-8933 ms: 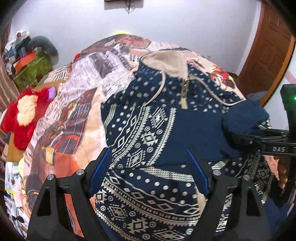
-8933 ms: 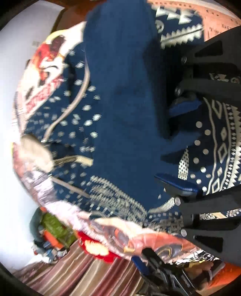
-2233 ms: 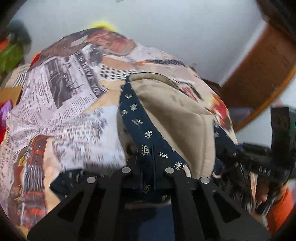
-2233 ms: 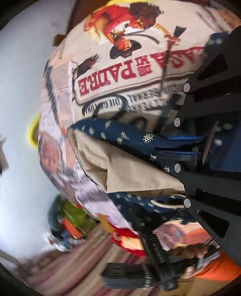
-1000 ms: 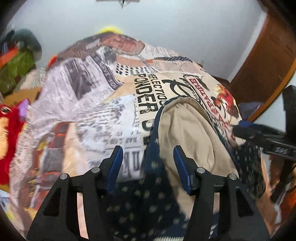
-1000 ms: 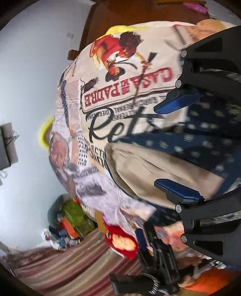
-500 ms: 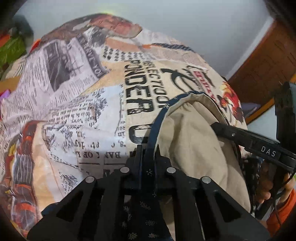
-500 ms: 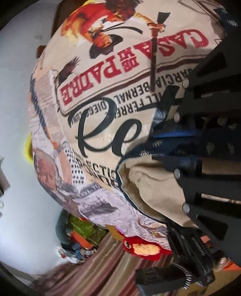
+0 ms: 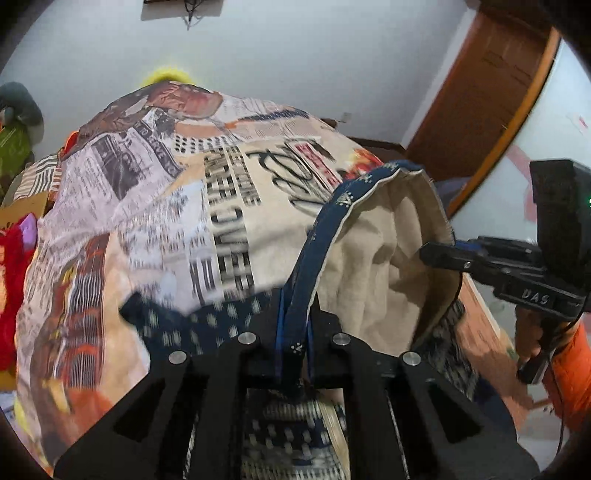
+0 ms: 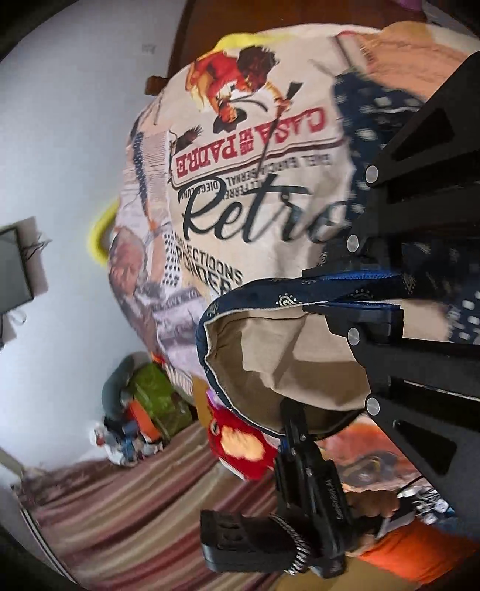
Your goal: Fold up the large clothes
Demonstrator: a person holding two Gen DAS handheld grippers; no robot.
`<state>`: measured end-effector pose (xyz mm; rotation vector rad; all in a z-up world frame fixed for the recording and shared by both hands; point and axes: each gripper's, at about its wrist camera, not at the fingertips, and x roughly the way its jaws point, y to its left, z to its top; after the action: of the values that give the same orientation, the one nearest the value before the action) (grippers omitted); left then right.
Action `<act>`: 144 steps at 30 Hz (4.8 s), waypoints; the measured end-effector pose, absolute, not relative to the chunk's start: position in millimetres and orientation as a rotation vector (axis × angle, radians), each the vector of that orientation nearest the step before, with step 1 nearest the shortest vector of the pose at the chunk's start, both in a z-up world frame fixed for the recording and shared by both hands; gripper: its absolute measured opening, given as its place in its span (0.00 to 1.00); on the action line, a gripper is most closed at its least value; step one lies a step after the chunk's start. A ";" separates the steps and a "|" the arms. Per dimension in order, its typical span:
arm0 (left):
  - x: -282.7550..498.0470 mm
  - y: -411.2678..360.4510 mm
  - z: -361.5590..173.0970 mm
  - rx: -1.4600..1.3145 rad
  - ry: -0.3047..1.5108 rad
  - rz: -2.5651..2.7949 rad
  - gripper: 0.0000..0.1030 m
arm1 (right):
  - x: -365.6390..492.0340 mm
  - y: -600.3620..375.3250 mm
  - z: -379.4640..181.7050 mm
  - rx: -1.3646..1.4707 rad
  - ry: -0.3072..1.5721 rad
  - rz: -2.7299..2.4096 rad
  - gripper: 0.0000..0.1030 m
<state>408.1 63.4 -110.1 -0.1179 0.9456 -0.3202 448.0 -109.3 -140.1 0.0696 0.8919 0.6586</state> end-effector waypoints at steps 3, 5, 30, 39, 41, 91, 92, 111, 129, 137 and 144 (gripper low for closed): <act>373.6 56.2 -113.5 -0.072 0.958 -0.313 0.08 | 409.9 -112.9 -135.4 0.067 0.901 0.699 0.07; 352.6 51.3 -118.7 -0.033 0.975 -0.305 0.08 | 380.0 -113.1 -135.3 0.055 0.903 0.724 0.07; 195.1 71.9 -160.8 0.032 1.028 -0.132 0.42 | 222.2 -160.0 -188.6 -0.031 1.095 0.639 0.49; 223.1 29.9 -133.7 0.030 0.923 -0.213 0.65 | 225.2 -150.9 -148.2 -0.016 0.954 0.672 0.63; 228.7 17.9 -144.4 0.052 0.946 -0.232 0.65 | 230.1 -140.8 -150.4 -0.031 0.948 0.668 0.65; 136.8 138.4 -236.2 -0.535 1.156 -0.159 0.13 | 151.4 -205.9 -195.2 0.110 0.990 0.486 0.14; 139.1 136.4 -225.9 -0.529 1.127 -0.173 0.13 | 152.3 -205.3 -194.1 0.113 0.981 0.489 0.11; 294.2 140.3 -82.5 -0.397 0.735 -0.107 0.10 | 291.3 -195.8 -124.9 0.156 0.763 0.508 0.07; 409.2 181.9 -227.6 -0.260 1.028 0.140 0.12 | 465.8 -208.7 -219.7 0.231 1.012 0.459 0.07; 388.7 170.7 -189.6 -0.084 1.030 0.120 0.28 | 448.6 -221.6 -184.5 0.156 1.073 0.506 0.10; 358.0 149.2 -157.6 0.021 0.968 0.139 0.67 | 406.6 -250.5 -145.3 0.090 0.929 0.365 0.61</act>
<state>358.0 149.2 -157.6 0.0212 0.9681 0.1391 406.6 -250.5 -145.3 0.0900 0.9287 0.3652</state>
